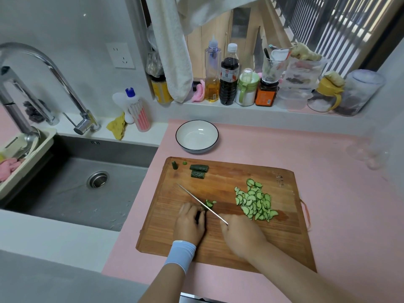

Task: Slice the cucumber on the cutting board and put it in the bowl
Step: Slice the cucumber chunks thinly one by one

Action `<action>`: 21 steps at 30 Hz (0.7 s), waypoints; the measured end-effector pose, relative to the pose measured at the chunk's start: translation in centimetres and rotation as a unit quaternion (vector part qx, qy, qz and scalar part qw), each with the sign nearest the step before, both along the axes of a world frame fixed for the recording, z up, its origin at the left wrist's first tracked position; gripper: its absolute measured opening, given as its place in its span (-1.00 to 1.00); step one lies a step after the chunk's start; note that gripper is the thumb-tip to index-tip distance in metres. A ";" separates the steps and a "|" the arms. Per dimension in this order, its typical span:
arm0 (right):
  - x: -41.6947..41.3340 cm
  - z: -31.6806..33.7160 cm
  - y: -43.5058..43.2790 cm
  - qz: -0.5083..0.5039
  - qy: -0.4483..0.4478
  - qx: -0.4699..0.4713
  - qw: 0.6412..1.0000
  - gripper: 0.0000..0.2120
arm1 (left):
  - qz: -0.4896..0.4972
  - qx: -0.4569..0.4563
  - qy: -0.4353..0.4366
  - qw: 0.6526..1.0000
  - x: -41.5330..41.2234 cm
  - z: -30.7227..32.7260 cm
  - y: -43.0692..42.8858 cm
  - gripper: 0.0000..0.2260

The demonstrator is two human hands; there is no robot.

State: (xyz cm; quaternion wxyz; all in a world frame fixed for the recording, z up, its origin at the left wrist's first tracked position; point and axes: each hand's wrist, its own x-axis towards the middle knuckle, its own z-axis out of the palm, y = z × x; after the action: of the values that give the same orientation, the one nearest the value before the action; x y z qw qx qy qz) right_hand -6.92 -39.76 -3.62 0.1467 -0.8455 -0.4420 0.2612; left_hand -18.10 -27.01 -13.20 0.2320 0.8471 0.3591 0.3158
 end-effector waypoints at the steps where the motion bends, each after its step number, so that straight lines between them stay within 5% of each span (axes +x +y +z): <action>1: 0.0 0.0 0.0 0.003 -0.003 0.000 1.000 -0.74 | 0.002 0.003 -0.001 1.000 0.0 0.1 0.0 -0.85; 10: -0.4 0.0 -2.0 0.002 -0.028 0.021 0.999 -0.68 | 0.013 0.003 -0.006 1.000 0.0 0.4 -0.1 -0.82; 14: -0.1 0.3 -3.0 0.017 -0.044 0.029 0.998 -0.68 | 0.009 0.004 -0.002 1.000 -0.1 0.1 -0.1 -0.97; 21: -0.2 0.3 -1.9 0.009 -0.015 0.010 1.000 -0.73 | 0.015 -0.004 0.002 1.000 -0.1 0.3 -0.1 -0.89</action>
State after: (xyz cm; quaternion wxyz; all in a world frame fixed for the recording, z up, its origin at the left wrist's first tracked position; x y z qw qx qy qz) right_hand -7.09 -41.70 -3.27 0.1455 -0.8438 -0.4547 0.2453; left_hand -18.23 -27.13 -12.86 0.2302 0.8412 0.3732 0.3164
